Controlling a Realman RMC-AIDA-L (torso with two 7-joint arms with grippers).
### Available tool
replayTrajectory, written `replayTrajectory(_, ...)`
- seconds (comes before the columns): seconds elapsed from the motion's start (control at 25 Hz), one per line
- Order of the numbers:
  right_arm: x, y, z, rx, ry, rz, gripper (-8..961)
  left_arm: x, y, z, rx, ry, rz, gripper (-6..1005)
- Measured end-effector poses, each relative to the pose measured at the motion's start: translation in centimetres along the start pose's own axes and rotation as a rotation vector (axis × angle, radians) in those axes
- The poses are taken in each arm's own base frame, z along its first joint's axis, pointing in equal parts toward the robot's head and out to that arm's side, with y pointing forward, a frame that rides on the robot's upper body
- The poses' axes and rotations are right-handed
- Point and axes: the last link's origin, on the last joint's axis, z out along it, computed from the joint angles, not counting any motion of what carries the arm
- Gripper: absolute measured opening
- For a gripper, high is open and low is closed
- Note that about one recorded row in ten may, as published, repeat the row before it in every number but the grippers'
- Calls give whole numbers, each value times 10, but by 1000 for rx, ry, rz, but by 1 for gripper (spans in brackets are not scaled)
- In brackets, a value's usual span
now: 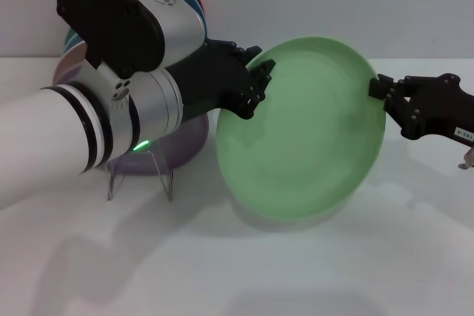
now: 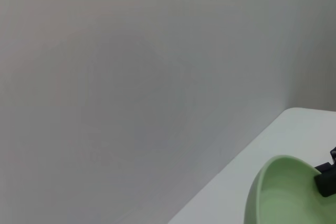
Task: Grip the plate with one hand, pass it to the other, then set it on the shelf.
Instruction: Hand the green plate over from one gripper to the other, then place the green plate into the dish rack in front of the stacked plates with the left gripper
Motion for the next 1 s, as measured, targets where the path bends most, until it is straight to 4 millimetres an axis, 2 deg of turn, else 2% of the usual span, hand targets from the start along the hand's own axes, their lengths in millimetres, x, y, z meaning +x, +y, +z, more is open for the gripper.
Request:
replayTrajectory(0.24,0,4,-6,-59,-62,71,71,-1,2,1,11,20,38,151)
replayTrajectory(0.44,4,2,-12,-64,-89,115,146,0,3,1,22,41,61,70)
replayTrajectory(0.56,8,-1,-23,-29,-126,165,201,1,3,-1,30,51,68,73)
replayTrajectory(0.76,16,-14,-70,77,-328,258,314,-1,1,-9,126,129,173,79)
replayTrajectory(0.88,24,-20,-93,147,-428,282,436,2,7,-16,289,259,337,82)
replayTrajectory(1.0,29,-22,-98,172,-450,300,541,4,15,-27,470,398,460,85)
